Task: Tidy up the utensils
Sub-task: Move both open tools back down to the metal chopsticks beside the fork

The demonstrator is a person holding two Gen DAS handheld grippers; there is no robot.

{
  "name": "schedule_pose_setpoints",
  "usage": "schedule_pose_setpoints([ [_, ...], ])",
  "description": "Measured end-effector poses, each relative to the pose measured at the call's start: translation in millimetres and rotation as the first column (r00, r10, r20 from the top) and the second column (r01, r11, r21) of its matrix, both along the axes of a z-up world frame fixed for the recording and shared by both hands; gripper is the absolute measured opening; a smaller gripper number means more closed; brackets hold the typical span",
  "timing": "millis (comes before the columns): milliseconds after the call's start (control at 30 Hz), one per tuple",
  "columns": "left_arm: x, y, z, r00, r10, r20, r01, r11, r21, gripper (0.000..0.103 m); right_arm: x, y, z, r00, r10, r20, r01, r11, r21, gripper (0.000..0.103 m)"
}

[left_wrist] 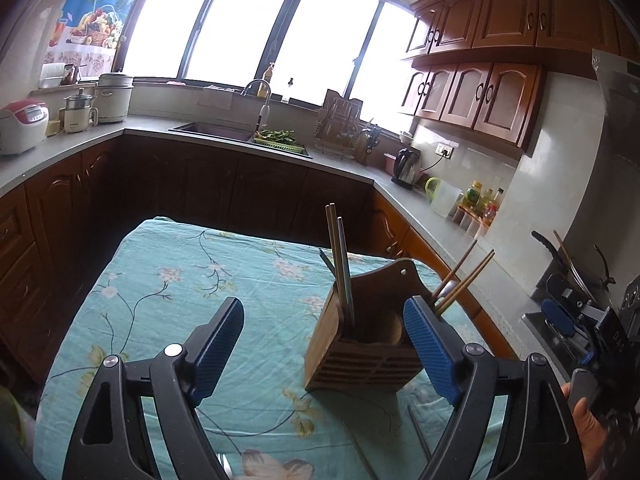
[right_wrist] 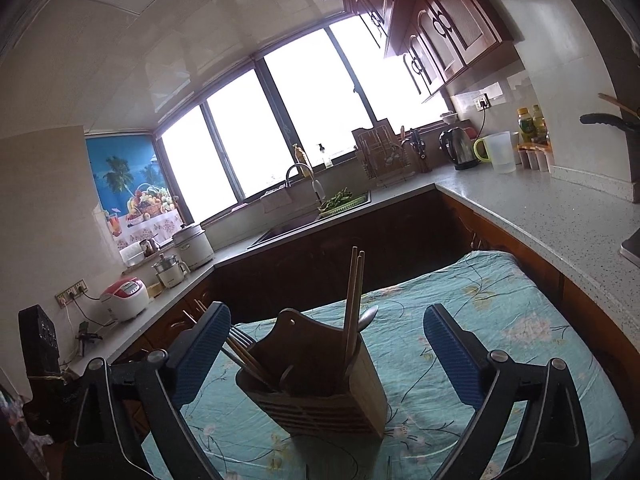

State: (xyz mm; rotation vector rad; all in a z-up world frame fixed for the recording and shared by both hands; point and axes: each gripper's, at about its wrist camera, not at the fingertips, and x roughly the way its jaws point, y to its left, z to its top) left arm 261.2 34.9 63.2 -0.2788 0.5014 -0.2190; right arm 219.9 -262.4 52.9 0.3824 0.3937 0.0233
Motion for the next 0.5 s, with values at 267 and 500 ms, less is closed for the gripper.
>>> schedule_pose_setpoints([
  [267,-43.7,7.1,-3.8,0.999,-0.003,-0.052,0.003,1.0,0.008,0.091,-36.7,6.6,-9.9,0.999,0.017,-0.048,-0.017,1.0,-0.009,0.101],
  [500,-70.0,17.2,-10.2,0.994,-0.018,-0.108,0.018,1.0,0.004,0.092,-66.4,7.4,-27.5,0.994,0.013,-0.109,-0.013,1.0,0.001,0.101],
])
